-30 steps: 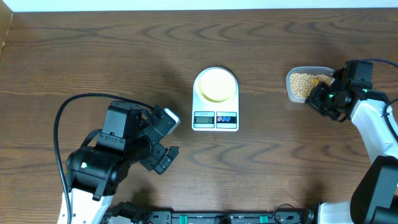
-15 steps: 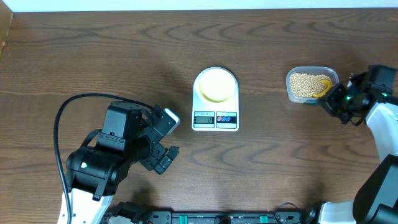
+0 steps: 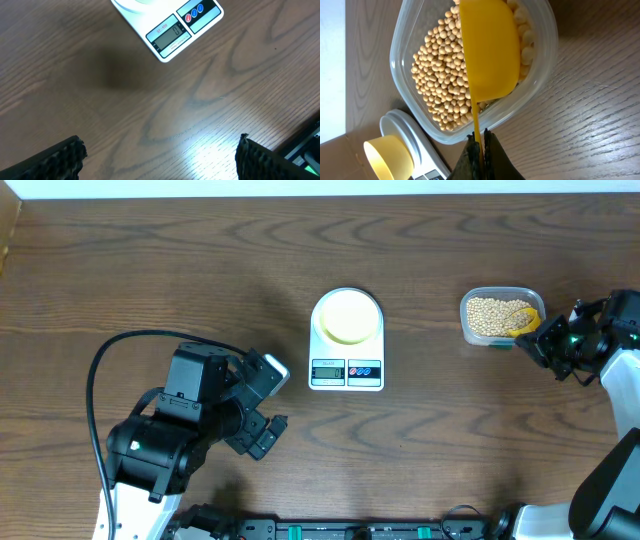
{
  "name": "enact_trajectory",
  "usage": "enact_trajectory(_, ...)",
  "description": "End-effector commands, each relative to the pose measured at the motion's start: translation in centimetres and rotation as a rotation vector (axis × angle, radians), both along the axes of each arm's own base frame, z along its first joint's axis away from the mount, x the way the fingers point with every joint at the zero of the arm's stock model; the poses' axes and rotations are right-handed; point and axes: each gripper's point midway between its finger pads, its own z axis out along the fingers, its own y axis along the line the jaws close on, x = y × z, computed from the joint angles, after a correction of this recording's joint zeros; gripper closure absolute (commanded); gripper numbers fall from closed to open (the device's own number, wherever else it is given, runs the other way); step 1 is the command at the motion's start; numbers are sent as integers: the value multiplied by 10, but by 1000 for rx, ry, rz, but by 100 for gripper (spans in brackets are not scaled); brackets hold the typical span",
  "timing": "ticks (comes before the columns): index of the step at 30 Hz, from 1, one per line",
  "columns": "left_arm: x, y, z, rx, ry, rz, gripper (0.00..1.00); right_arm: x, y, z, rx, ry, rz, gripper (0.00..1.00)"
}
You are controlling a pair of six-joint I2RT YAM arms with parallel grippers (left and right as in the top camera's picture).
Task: Scoop item into bowl and weigh 50g on scale
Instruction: 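Drag the scoop through the soybeans and lift it filled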
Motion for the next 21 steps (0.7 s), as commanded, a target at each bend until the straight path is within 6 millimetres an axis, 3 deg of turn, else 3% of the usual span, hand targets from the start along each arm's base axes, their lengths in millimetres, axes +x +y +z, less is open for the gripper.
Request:
enact_trajectory(1, 4, 1, 11, -1, -31, 5, 2, -5, 0, -4, 47, 14, -17, 99)
enact_trajectory(21, 4, 1, 11, -1, -31, 5, 2, -6, -3, 5, 110, -36, 2, 99)
